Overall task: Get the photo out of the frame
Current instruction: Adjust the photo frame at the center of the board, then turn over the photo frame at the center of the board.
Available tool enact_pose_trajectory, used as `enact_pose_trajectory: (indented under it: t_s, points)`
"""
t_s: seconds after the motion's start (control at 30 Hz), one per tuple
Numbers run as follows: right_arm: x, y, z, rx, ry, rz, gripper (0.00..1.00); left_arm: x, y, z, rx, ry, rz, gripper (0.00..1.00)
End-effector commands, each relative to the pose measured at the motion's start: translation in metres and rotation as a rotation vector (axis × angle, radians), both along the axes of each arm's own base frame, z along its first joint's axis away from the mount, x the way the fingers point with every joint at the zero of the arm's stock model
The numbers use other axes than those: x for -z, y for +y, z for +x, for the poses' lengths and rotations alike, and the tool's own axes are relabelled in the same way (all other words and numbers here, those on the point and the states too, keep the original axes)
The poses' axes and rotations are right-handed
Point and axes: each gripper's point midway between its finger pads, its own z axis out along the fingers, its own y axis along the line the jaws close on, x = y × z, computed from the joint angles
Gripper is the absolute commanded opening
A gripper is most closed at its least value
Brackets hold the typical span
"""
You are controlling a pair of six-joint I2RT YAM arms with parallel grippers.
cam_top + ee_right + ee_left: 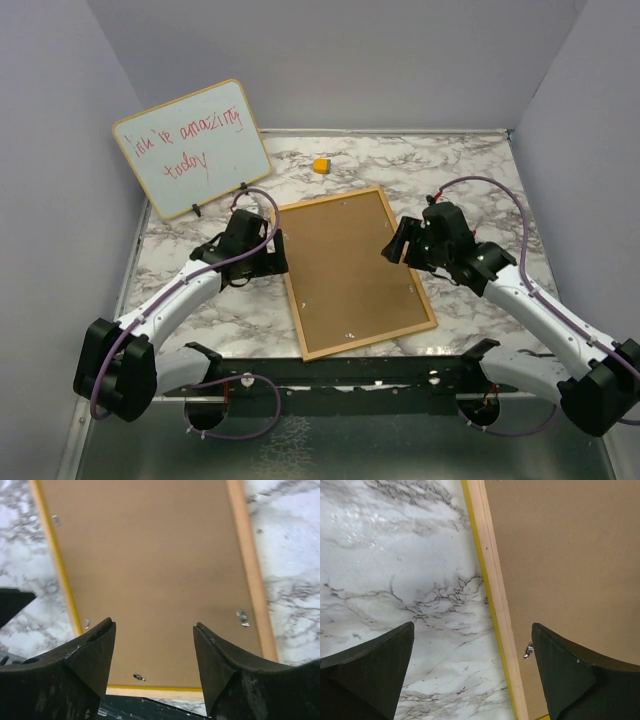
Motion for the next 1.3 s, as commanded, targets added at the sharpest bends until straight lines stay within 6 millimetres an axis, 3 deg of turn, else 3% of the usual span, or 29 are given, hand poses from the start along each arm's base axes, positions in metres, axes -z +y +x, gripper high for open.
enact_pose_trajectory:
  t_s: [0.0,0.17,0.27,0.33,0.43,0.5,0.57,0.67,0.83,0.93,1.1,1.27]
  points:
    - [-0.026,0.023,0.001,-0.052,-0.156,-0.016,0.68,-0.016,0.018,0.016,0.002,-0.070,0.109,0.99]
    - [-0.022,0.057,-0.016,-0.063,-0.138,-0.009,0.68,-0.019,0.039,0.027,-0.102,-0.080,0.149,0.99]
    - [-0.020,0.086,-0.025,-0.067,-0.131,0.078,0.85,-0.018,0.051,0.032,-0.151,-0.063,0.095,0.99]
    - [-0.021,0.107,-0.033,-0.097,-0.141,0.106,0.91,-0.012,0.060,0.034,-0.186,-0.037,0.059,0.99]
    - [-0.016,0.134,-0.044,-0.139,-0.140,0.047,0.91,-0.004,0.076,0.036,-0.240,0.004,0.037,0.99]
    - [-0.008,0.148,-0.052,-0.150,-0.129,-0.027,0.91,0.000,0.075,0.035,-0.235,0.032,0.003,0.99]
    - [0.004,0.152,-0.056,-0.135,-0.101,-0.113,0.91,0.003,0.075,0.034,-0.231,0.046,-0.005,0.99]
    - [0.023,0.142,-0.059,-0.047,-0.032,-0.221,0.90,0.003,0.077,0.030,-0.229,0.045,-0.002,0.99]
    - [0.031,0.182,-0.092,-0.175,-0.062,-0.237,0.90,-0.006,0.087,0.032,-0.269,-0.002,0.029,0.99]
    - [0.044,0.175,-0.093,-0.115,-0.032,-0.341,0.90,-0.010,0.094,0.033,-0.295,-0.022,0.057,0.99]
    - [0.038,0.171,-0.088,-0.105,-0.054,-0.397,0.90,-0.013,0.100,0.033,-0.326,-0.042,0.078,0.99]
    - [0.031,0.193,-0.092,-0.206,-0.087,-0.413,0.90,-0.013,0.103,0.033,-0.338,-0.042,0.089,0.99]
